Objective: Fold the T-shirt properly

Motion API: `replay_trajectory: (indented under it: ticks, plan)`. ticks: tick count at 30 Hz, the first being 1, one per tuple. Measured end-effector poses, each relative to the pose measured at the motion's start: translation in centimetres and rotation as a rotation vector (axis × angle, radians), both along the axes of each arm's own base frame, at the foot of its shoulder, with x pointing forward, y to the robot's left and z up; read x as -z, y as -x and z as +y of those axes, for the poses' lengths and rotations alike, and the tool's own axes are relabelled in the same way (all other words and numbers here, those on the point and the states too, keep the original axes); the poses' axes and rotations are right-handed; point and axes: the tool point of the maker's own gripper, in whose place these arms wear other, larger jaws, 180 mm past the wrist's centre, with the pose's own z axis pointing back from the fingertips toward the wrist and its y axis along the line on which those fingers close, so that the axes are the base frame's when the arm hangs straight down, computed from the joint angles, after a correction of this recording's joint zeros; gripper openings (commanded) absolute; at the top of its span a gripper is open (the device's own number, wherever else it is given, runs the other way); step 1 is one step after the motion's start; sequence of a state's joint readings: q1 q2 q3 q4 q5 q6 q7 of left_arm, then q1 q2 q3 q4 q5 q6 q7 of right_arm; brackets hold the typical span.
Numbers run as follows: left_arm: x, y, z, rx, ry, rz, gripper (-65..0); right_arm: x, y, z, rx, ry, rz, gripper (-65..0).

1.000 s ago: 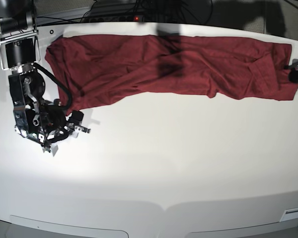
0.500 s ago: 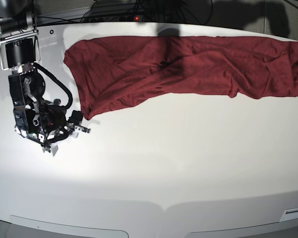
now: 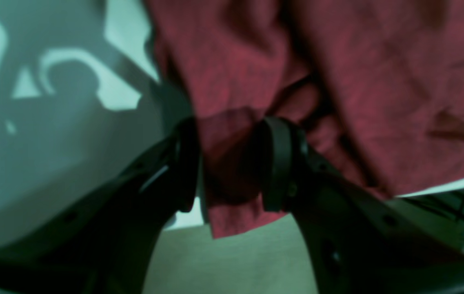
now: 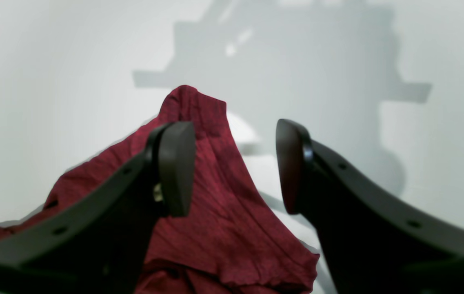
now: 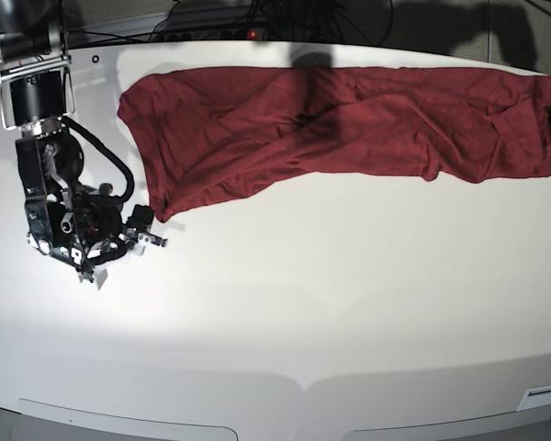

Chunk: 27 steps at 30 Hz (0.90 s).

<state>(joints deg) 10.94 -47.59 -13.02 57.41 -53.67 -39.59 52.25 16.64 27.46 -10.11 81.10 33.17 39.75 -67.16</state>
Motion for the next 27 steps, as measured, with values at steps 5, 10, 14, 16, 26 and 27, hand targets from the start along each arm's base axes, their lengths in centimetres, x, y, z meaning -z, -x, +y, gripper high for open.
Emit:
replay_trajectory:
  ticks: [5,10,14,16,26,27]
  plan:
    - [0.6,0.5,1.0,-0.081,0.032,-0.011,-42.9,0.0,0.0,0.0,0.0,0.0,0.001,-32.9]
    - [0.4,0.6,0.3,-0.149,0.127,-0.016,-43.5,0.0,0.1,0.0,-0.001,0.003,0.004,-32.9]
    - [0.1,0.5,-0.6,-0.17,0.19,-0.016,-43.6,0.1,0.2,-0.2,-0.001,0.01,0.012,-32.9]
    - [-0.1,0.2,-1.0,-0.191,0.225,-0.025,-43.6,0.1,0.2,-0.2,-0.001,0.01,0.012,-32.9]
    - [-1.0,-0.9,-2.9,-0.239,0.363,-0.073,-48.8,0.1,0.2,-0.1,-0.001,0.01,0.012,-32.9]
    - [-0.8,-0.8,-3.3,-0.243,0.373,-0.073,-48.8,0.1,0.2,-0.1,-0.001,0.01,0.012,-32.9]
